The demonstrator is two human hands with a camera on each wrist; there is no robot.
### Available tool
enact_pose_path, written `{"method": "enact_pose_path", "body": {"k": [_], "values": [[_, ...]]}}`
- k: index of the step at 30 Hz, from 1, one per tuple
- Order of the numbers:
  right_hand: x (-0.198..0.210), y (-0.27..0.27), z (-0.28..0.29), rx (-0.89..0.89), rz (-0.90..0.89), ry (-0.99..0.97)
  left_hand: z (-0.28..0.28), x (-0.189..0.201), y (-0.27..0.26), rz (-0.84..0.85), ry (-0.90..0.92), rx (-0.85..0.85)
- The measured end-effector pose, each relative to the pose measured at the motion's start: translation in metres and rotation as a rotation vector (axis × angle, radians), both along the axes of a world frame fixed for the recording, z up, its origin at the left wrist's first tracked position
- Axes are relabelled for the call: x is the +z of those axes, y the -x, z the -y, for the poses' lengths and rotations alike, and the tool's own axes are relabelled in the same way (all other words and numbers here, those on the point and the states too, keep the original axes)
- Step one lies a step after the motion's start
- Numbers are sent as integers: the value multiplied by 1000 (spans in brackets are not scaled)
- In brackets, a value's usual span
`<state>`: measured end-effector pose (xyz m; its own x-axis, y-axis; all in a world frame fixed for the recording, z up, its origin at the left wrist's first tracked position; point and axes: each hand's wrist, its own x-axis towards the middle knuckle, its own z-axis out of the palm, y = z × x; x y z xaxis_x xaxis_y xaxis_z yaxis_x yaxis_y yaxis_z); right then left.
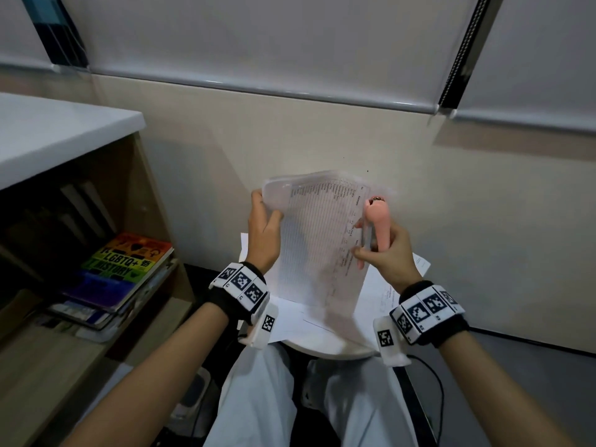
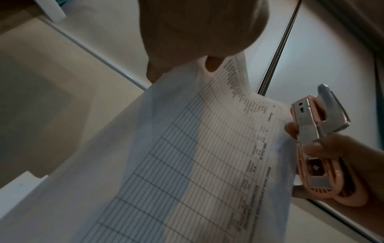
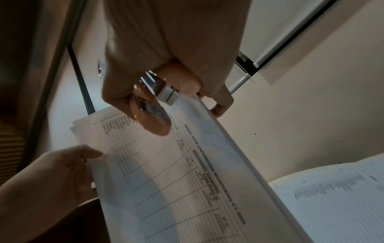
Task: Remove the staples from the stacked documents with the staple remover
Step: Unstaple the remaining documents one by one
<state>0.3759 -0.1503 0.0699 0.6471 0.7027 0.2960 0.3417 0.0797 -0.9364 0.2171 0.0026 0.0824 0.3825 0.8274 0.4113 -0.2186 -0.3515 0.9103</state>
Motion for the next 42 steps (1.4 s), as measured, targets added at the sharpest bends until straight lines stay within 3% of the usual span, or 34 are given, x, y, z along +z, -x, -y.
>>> {"method": "enact_pose_path", "body": {"k": [7,10,18,20,24,27,29,34,42], "values": [[20,9,-12,-63,-1,-87,-8,2,-7,-47,-124,40],[30,10,-16,-39,47,-119,-8,2,-8,32,-175,48],[6,2,-12,-44,-11,-33,-15,-13,-7,51,-115,18],[11,2,-10,-50,5,-39,-18,-4,-8,47,-223,25],[9,-5,-13,-71,52,-9,-29,13,-8,-93,-609,31],[9,-9,-15,-62,30,-33,-36,18,-8,-145,-672,46],[9,-14,-17,-58,3,-42,-38,17,-7,-105,-593,25],[12,-18,-23,-91,-40,-35,-37,1,-13,43,-36,-75],[18,-22,-28,-52,-42,39,-30,5,-26,-56,-43,-127]]}}
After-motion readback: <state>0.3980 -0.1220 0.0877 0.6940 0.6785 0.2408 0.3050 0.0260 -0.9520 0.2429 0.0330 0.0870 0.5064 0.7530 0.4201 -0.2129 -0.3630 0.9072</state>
